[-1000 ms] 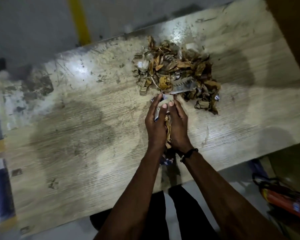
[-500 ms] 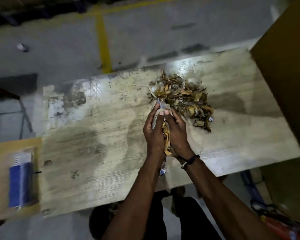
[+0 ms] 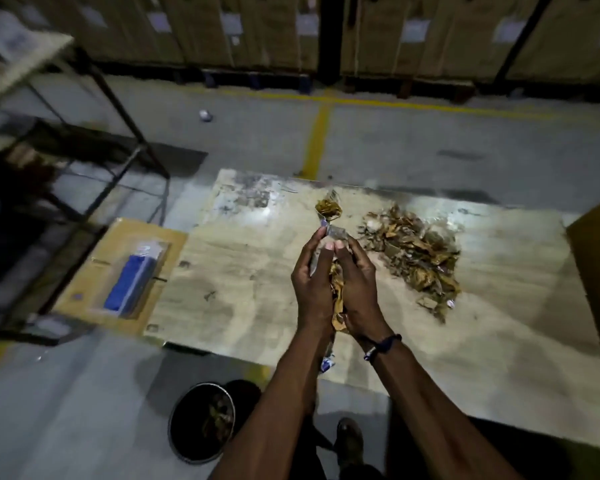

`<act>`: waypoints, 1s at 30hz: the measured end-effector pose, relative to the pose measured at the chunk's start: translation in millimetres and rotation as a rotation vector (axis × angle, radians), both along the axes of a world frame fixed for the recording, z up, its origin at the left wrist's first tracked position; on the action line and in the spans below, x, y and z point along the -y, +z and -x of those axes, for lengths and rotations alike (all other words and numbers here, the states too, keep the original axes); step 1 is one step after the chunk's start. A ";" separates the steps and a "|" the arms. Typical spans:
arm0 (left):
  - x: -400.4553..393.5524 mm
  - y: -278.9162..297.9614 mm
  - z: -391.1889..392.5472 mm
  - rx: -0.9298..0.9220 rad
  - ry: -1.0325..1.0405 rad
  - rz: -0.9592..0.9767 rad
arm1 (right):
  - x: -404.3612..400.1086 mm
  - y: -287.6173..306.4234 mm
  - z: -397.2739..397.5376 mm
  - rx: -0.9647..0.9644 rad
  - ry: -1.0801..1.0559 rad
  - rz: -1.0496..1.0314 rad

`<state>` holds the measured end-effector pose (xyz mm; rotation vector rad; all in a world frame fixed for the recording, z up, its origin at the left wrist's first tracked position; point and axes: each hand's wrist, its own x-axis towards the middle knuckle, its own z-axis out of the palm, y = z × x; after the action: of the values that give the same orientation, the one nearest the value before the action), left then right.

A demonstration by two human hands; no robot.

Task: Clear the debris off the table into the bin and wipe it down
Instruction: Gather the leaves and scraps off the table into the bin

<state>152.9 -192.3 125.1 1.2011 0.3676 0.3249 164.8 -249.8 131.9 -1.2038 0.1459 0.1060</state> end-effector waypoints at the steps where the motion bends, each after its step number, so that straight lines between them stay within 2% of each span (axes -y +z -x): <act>1: -5.2 1.5 10.8 0.010 0.042 0.007 | -5.7 2.2 8.3 0.015 0.040 -0.001; 11: -80.7 12.8 139.3 0.020 0.541 0.046 | -92.7 15.8 120.5 0.057 0.479 -0.007; 18: -137.3 2.3 233.5 -0.032 0.812 0.075 | -160.2 12.4 209.0 -0.005 0.699 0.005; 26: -211.4 -32.8 336.8 -0.099 0.896 0.147 | -240.2 -27.9 301.8 -0.156 0.873 0.055; 30: -246.6 -72.2 371.6 -0.182 0.900 0.183 | -273.4 -59.3 337.1 -0.245 0.868 0.113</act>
<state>-218.7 54.3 52.9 0.8261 1.0743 0.9358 -172.3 23.6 72.5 -1.2934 -0.1706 1.0155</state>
